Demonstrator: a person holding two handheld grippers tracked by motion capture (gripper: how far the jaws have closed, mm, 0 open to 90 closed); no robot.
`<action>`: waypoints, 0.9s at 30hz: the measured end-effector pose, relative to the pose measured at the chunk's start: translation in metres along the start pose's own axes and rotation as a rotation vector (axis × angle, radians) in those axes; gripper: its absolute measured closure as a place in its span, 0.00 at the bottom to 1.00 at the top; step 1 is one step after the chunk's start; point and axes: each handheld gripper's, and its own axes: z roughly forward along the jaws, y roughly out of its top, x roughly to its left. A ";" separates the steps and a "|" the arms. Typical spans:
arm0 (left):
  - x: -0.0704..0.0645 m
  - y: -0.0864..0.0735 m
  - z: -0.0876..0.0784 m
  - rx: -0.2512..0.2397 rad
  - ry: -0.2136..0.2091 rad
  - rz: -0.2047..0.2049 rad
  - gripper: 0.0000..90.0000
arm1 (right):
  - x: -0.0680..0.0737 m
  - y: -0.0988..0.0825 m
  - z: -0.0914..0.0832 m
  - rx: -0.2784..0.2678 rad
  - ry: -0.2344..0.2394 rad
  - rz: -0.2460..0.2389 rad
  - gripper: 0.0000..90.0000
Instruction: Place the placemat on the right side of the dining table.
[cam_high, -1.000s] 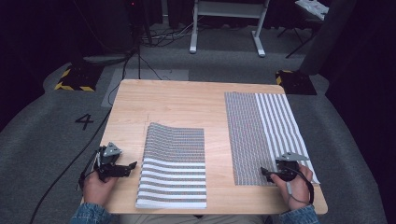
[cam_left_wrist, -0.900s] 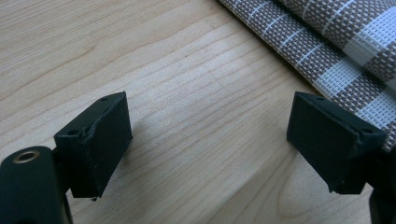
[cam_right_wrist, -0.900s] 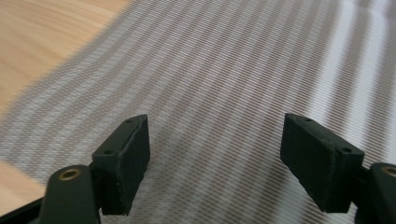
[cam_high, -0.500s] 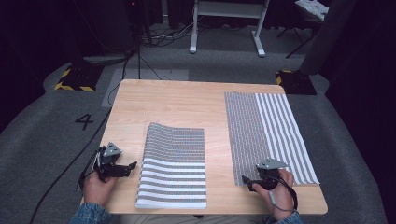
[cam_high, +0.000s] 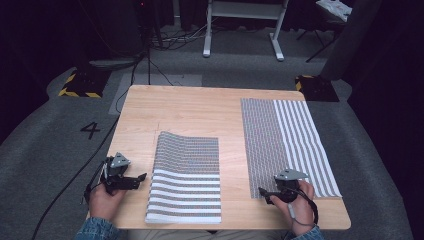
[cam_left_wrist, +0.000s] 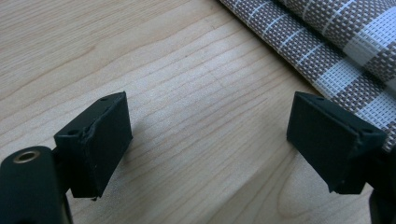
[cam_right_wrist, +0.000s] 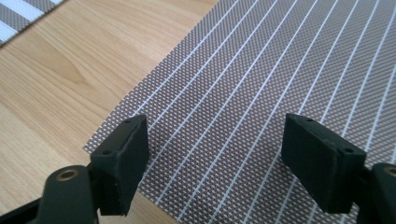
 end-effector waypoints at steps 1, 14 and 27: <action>0.000 0.000 0.000 0.000 0.000 0.000 0.16 | 0.000 0.002 -0.003 -0.011 -0.003 -0.010 0.27; -0.001 -0.002 -0.001 -0.005 0.004 0.002 0.16 | 0.033 0.055 -0.028 -0.094 0.104 -0.086 0.29; -0.001 -0.002 -0.001 -0.002 -0.004 0.005 0.16 | 0.089 0.097 -0.016 -0.170 0.296 -0.122 0.25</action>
